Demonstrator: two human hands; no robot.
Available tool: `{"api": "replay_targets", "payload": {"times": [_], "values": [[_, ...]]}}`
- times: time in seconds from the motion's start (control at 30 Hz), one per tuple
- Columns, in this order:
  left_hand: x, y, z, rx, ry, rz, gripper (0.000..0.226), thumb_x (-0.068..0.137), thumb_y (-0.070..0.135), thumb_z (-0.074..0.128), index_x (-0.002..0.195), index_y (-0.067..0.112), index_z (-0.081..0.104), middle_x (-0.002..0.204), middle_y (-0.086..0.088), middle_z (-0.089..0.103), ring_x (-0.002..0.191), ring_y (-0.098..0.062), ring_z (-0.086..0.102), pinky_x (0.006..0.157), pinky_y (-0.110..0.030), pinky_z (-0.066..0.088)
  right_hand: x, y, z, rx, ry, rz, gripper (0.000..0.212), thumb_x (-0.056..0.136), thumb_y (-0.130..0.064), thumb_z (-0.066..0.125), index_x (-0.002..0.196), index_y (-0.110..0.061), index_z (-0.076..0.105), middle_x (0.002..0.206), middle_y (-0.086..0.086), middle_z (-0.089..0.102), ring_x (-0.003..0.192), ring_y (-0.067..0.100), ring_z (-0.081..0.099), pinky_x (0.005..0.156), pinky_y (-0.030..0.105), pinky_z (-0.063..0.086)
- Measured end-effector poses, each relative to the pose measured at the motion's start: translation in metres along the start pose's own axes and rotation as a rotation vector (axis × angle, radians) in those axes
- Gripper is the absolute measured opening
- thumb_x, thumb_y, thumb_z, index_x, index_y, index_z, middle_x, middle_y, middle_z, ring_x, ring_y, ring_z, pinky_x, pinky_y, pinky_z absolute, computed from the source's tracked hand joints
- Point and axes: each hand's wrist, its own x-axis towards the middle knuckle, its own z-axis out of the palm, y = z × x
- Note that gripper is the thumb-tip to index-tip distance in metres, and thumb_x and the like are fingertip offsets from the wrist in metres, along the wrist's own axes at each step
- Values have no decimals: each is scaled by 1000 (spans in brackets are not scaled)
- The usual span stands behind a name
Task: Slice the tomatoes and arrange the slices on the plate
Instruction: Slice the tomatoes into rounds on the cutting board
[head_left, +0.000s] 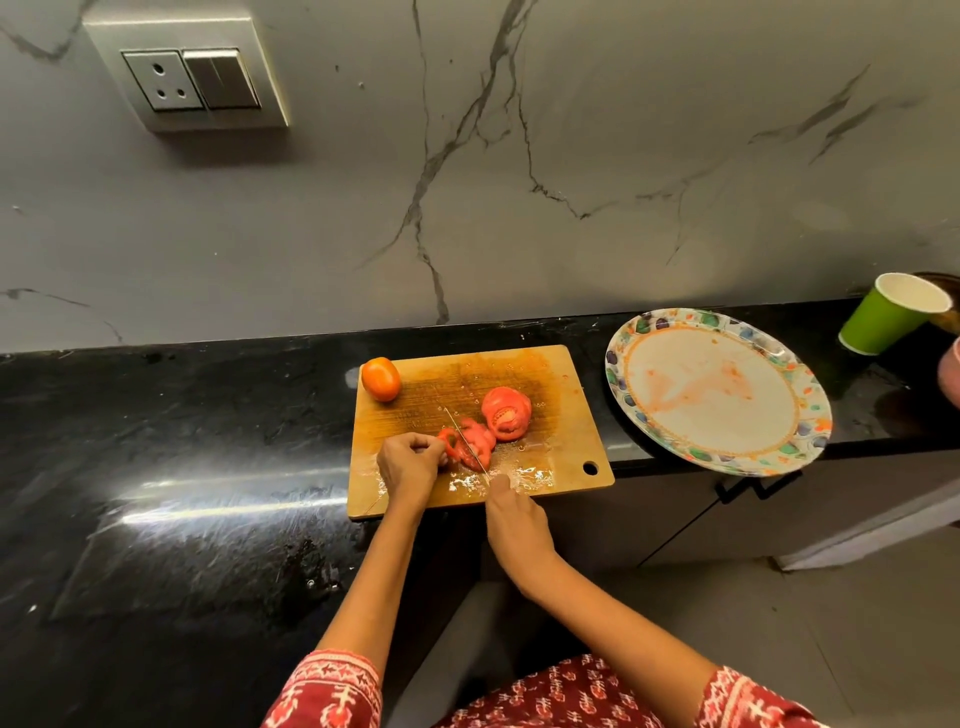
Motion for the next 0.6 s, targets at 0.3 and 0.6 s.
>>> {"api": "replay_targets", "payload": {"times": [0.3, 0.6], "values": [[0, -9, 3, 50, -117, -34, 24, 74, 5, 67, 53, 16, 68, 60, -5, 69, 63, -15, 66, 65, -29, 54, 21, -4, -1, 249, -192, 137, 25, 96, -6, 36, 119, 0, 46, 115, 19, 59, 109, 35, 57, 84, 39, 46], [17, -11, 1, 178, -140, 75, 12, 88, 19, 61, 84, 12, 69, 81, -6, 71, 58, -10, 64, 61, -24, 52, 22, 18, 4, 401, -161, 63, 33, 101, -18, 31, 100, 3, 57, 98, 19, 63, 89, 30, 58, 66, 25, 31]]}}
